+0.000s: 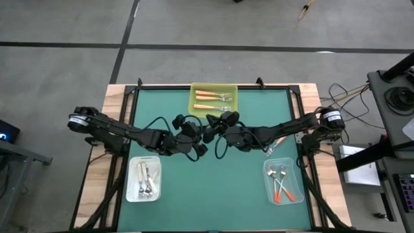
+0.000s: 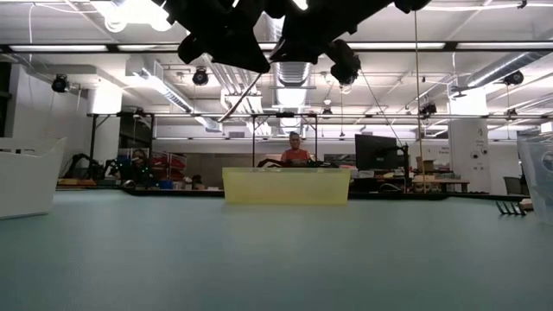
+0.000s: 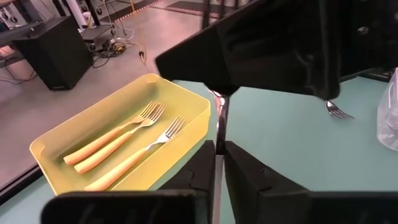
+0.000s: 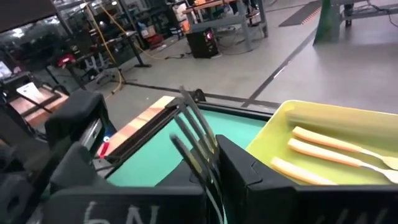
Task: Sort silverware by color (type)
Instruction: Put the orange fork into the transparent bin
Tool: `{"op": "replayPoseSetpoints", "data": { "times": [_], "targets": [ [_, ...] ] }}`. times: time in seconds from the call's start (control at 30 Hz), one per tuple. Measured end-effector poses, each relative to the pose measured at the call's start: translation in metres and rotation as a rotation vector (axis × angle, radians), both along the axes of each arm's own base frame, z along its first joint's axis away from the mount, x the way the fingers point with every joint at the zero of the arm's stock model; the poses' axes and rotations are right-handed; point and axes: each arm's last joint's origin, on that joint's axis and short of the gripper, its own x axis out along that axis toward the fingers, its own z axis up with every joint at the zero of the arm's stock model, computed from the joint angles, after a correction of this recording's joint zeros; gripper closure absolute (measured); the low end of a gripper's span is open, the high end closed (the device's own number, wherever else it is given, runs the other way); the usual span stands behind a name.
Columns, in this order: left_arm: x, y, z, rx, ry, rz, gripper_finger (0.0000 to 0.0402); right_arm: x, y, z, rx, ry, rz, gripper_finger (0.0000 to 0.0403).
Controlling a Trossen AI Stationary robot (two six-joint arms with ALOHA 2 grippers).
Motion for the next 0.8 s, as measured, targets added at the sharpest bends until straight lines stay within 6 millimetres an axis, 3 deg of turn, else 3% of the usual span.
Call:
{"op": "replayPoseSetpoints", "data": {
  "times": [0.37,0.57,0.67,0.8],
  "targets": [
    [-0.003,0.000,0.001,0.003,0.030,-0.028,0.0277,-0.007,0.000,-0.003,0.015,0.110,0.027,0.0395],
    [-0.013,0.001,0.002,0.008,0.121,-0.066,0.0254,-0.018,-0.002,0.001,0.039,0.210,0.059,0.0395],
    [-0.020,-0.002,0.006,-0.006,0.170,-0.195,0.0254,-0.026,-0.002,0.005,0.043,0.291,0.158,0.0395],
    [-0.030,-0.009,0.005,-0.032,0.195,-0.521,0.0264,-0.039,0.000,0.011,0.044,0.403,0.338,0.0395]
  ]
}}
